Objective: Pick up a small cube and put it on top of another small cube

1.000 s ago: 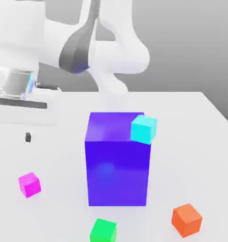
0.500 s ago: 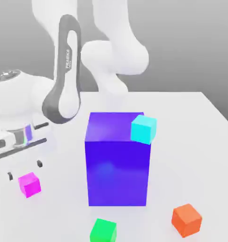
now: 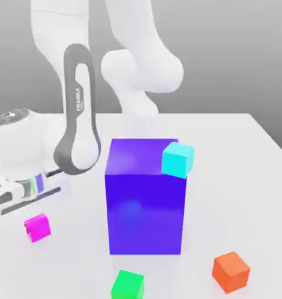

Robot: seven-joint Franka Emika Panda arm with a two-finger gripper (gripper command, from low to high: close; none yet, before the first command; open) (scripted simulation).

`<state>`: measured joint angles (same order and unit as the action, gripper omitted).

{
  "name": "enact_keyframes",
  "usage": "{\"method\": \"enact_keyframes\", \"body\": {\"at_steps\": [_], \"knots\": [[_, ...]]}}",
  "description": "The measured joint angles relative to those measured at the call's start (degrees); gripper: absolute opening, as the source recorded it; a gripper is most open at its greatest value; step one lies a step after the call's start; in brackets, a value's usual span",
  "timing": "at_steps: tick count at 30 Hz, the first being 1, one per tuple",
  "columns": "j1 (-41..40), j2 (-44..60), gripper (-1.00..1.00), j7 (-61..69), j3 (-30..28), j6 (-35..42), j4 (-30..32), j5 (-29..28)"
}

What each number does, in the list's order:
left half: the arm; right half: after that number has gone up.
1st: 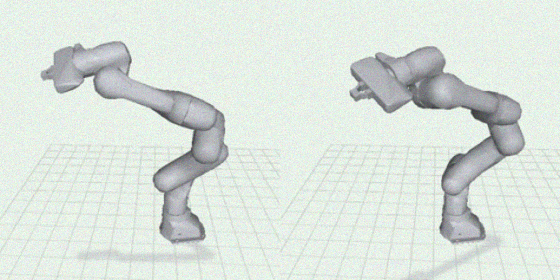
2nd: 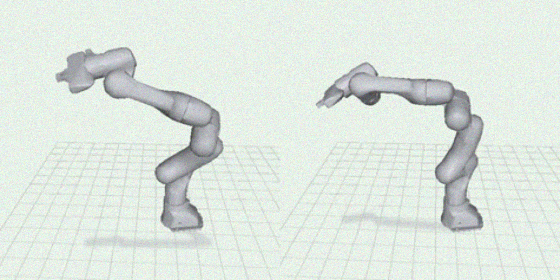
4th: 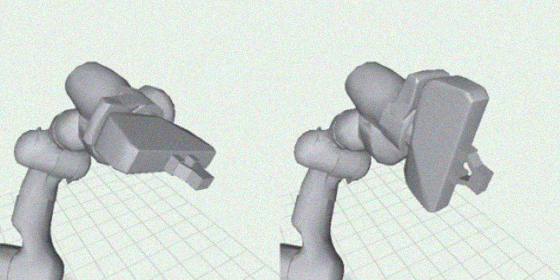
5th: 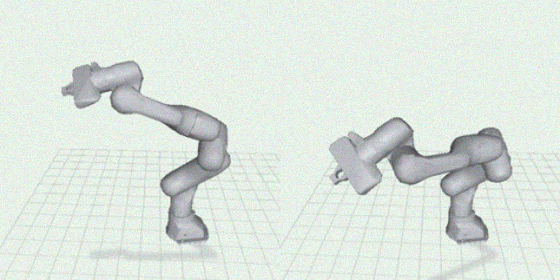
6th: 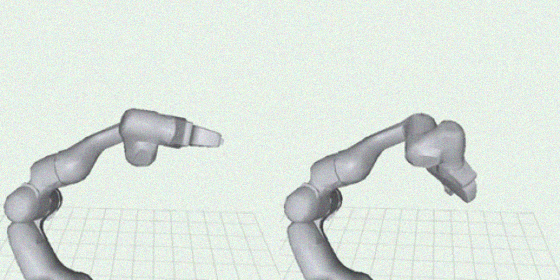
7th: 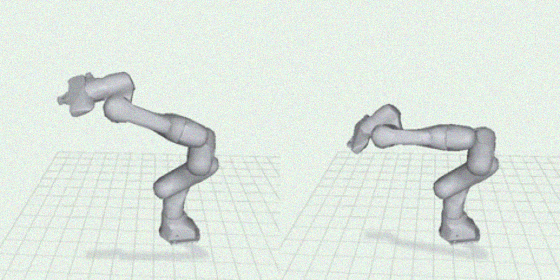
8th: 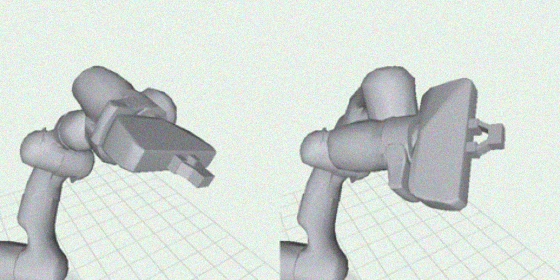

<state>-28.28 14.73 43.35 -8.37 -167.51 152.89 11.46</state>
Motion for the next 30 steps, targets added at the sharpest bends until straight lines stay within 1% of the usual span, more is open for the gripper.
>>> {"method": "enact_keyframes", "body": {"at_steps": [5,8,11,13,16,19,22,26,30], "knots": [[1.9,-7.0,-1.0,-4.5,-3.3,5.5,1.6,-6.4],[3.3,-10.1,-1.0,-8.7,-5.2,8.2,1.2,-17.6],[4.0,-13.2,-1.0,-11.5,-5.5,11.5,0.2,-28.0],[4.1,-15.5,-1.0,-12.3,-5.1,13.8,-0.6,-33.4],[4.4,-19.0,-1.0,-11.9,-3.8,17.4,-1.7,-39.5],[4.8,-22.7,-1.0,-10.2,-2.4,20.9,-2.7,-43.9],[5.4,-26.5,-1.0,-7.6,-1.0,24.0,-3.6,-46.9],[6.7,-31.6,-1.0,-3.2,0.5,27.6,-4.6,-49.5],[8.0,-36.7,-1.0,2.1,1.7,30.5,-5.5,-51.0]]}}
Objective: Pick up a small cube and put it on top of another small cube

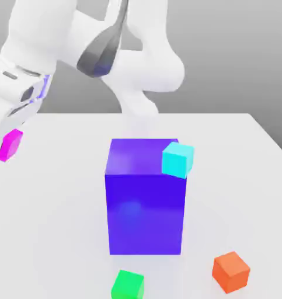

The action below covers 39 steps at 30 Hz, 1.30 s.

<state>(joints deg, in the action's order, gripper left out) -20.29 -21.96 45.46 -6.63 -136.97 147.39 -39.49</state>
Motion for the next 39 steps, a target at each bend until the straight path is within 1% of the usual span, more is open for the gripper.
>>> {"method": "enact_keyframes", "body": {"at_steps": [5,11,17,23,28,34,39], "knots": [[1.9,-6.0,-1.0,7.4,0.6,2.6,-0.9,-0.6],[4.5,-12.2,-1.0,17.0,-0.3,4.3,-1.9,-0.2],[7.7,-16.7,-1.0,27.0,-3.3,4.7,-2.7,1.0],[11.6,-18.7,-1.0,37.2,-8.1,4.0,-3.4,2.7],[15.5,-18.1,-1.0,45.7,-13.0,2.7,-4.0,4.7],[21.5,-14.5,-1.0,56.1,-19.6,0.4,-4.7,7.9],[28.0,-8.9,-1.0,65.1,-25.4,-2.1,-5.3,11.8]]}}
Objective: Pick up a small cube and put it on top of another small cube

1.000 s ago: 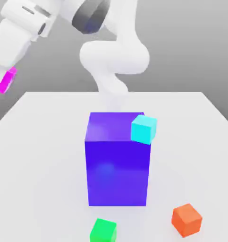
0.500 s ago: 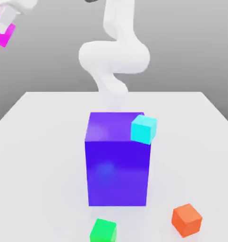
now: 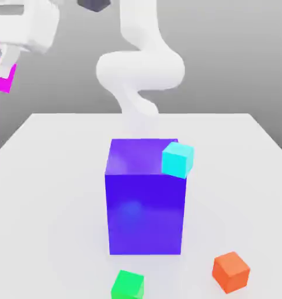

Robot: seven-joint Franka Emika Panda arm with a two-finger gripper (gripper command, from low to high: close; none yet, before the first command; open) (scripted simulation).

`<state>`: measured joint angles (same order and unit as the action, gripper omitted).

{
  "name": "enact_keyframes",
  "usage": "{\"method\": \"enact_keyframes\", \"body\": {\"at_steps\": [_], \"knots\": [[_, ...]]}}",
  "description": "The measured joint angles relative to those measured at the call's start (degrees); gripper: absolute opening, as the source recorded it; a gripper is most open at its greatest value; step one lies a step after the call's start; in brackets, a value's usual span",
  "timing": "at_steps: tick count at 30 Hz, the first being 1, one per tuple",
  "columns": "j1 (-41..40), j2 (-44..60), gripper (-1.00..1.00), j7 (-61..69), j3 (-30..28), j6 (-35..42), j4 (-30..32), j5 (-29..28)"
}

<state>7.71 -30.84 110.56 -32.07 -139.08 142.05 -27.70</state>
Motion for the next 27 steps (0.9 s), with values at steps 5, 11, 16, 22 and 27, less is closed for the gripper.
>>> {"method": "enact_keyframes", "body": {"at_steps": [5,11,16,22,27], "knots": [[8.4,7.9,-1.0,9.9,-6.1,-2.8,-0.6,5.7],[18.8,21.1,-1.0,25.3,-10.6,-6.3,-1.4,18.5],[25.4,34.2,-1.0,40.1,-7.6,-7.8,-2.7,32.6],[20.6,49.2,-1.0,53.0,3.1,-13.6,-4.5,46.9],[19.3,50.9,1.0,54.2,4.8,-14.9,-4.7,48.6]]}}
